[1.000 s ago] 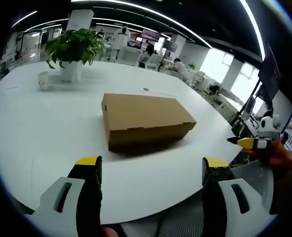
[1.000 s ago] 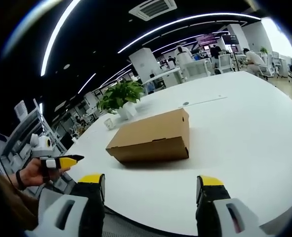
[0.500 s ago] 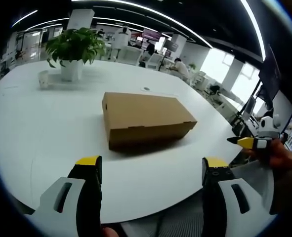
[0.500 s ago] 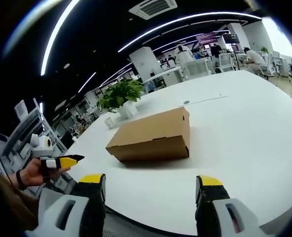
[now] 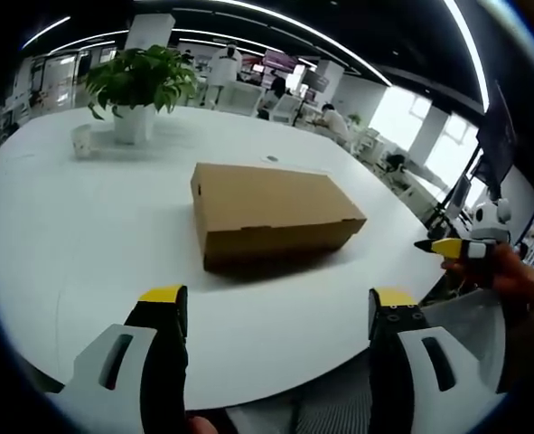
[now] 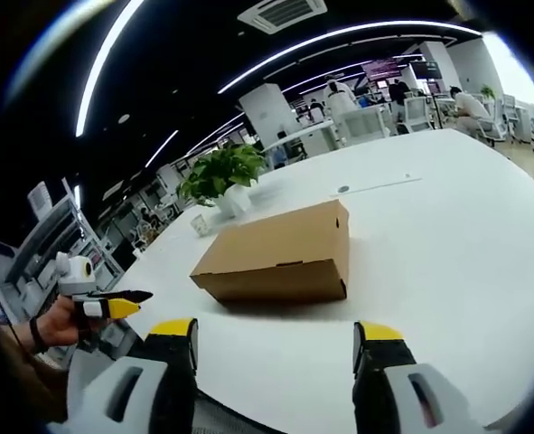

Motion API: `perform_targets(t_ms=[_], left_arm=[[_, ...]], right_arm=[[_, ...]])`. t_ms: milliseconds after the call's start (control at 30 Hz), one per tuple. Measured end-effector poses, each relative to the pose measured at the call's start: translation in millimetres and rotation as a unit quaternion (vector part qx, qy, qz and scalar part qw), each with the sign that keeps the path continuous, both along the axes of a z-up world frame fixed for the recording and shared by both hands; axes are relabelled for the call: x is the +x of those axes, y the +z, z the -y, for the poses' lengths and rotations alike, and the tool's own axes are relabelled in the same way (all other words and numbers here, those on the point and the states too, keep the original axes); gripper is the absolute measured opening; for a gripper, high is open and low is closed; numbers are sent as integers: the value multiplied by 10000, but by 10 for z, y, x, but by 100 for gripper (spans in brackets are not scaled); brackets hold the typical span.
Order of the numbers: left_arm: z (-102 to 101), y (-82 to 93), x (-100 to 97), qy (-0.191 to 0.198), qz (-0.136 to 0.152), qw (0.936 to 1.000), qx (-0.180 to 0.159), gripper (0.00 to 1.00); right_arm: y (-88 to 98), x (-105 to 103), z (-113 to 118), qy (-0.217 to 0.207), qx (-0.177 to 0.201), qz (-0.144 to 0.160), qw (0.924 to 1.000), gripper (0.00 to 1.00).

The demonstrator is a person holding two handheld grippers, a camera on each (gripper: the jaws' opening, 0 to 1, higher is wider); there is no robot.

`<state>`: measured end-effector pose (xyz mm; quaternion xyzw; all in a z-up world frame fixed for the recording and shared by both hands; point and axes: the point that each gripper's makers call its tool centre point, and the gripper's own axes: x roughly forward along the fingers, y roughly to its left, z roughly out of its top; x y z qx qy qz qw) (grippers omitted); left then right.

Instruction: Operate the shoe box by opening the lid, removing the specified soft item, and placing it in the target area until the item is outside and the box remains undamaged.

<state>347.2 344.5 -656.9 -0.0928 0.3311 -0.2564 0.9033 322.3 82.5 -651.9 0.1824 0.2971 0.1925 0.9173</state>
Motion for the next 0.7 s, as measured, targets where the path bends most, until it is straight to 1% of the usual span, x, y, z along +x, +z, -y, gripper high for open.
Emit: perform_targets(t_ms=[233,433,700], left_arm=[[-28,-75,156,69,-34,10000,3,79],[-23,-151,299,88,-84,9999,30,79],[-15,-253,527,19,-138,9998,133,79]], right_arm=[[-68,273,-31,215,-113,-47,9997,67],[-137,509,-25,275,-167,-110,9994,65],[-241,823,-19,352,-231,-246,9988,63]])
